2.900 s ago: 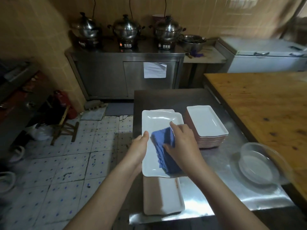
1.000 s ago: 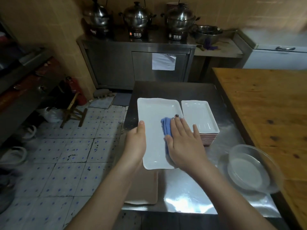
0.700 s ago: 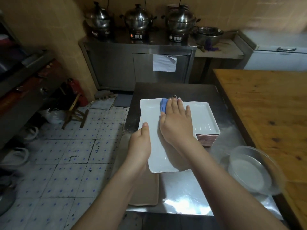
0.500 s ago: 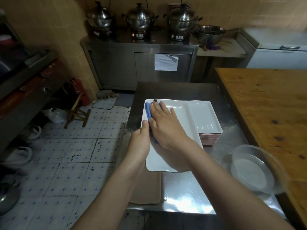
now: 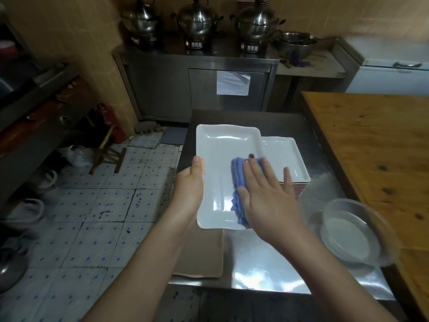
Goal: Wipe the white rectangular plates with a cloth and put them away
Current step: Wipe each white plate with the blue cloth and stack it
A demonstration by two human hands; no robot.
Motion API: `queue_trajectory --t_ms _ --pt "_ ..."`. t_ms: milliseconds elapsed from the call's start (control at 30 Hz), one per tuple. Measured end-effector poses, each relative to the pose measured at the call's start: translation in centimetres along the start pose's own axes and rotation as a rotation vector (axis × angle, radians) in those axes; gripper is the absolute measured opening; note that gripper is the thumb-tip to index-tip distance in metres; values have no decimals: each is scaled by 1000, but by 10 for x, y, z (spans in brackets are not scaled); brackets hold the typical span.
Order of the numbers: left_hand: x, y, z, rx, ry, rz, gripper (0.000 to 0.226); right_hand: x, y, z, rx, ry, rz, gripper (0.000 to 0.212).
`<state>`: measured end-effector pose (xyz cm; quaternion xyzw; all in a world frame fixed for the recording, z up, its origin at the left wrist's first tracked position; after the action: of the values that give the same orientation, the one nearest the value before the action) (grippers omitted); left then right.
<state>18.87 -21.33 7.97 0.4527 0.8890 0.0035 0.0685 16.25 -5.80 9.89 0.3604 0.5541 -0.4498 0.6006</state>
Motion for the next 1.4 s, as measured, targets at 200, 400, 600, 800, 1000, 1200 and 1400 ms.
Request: queue_trajectory --t_ms 200,400,600,800,1000,1200,1400 --pt "0 8 2 5 -6 13 46 10 20 8 -77 -64 24 56" --pt "15 22 4 -17 -34 94 43 3 5 34 -149 -39 -57 57" --pt "-7 13 3 36 -25 27 48 4 0 -3 -22 32 -38 58" --pt "3 19 10 -5 -47 33 46 15 3 33 -97 -135 13 57" --pt "-11 15 18 -27 -22 -4 49 17 -1 14 7 -54 -1 56" --pt "-25 11 29 -10 -61 -20 45 25 8 43 -24 -567 117 39" --pt "-37 5 42 -19 -5 -23 44 30 -2 32 184 -632 79 48"
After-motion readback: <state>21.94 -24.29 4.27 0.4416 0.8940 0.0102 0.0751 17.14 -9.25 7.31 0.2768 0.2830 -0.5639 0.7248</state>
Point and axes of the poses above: each hand's wrist, its own y-axis away from the middle knuckle, its own x-axis out of the palm, z = x × y, the point moved 8 cm from there along -y, towards the middle knuckle, and after that the axes turned 10 degrees about x, right-handed, at the moved point
